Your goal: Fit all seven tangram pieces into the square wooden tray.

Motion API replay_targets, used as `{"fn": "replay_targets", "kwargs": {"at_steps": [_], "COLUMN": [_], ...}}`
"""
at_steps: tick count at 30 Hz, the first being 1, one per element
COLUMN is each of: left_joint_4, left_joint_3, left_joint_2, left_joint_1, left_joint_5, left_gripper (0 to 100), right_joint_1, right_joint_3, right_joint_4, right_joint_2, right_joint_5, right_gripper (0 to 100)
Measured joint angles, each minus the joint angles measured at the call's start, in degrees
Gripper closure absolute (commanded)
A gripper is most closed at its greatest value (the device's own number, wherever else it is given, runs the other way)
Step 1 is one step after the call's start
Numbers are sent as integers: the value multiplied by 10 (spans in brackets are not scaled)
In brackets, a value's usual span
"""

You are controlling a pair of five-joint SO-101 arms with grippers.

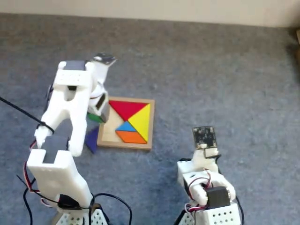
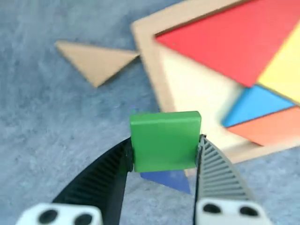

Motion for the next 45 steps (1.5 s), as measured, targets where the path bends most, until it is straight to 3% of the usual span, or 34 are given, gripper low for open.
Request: {"fn": "replay_targets", "kwargs": {"at_steps": [8, 18, 21, 24, 45], "left_joint_4": [0, 1, 1, 1, -5], "left_joint_3": [0, 0, 0, 0, 12], "left_joint_2": [-1, -1, -1, -1, -1], "left_joint_1": [64, 64, 66, 69, 68], "left_joint_5": [-49, -115, -127, -129, -127], "left_gripper": [880, 877, 801, 755, 755], "right_joint_1": [4, 4, 4, 5, 5], "right_joint_3": [0, 0, 0, 0, 0], "right_joint_4": [0, 0, 0, 0, 0], "right_joint_2": [0, 0, 0, 0, 0], "right_joint_5": [0, 0, 0, 0, 0], "right_gripper": [982, 982, 982, 982, 982]}}
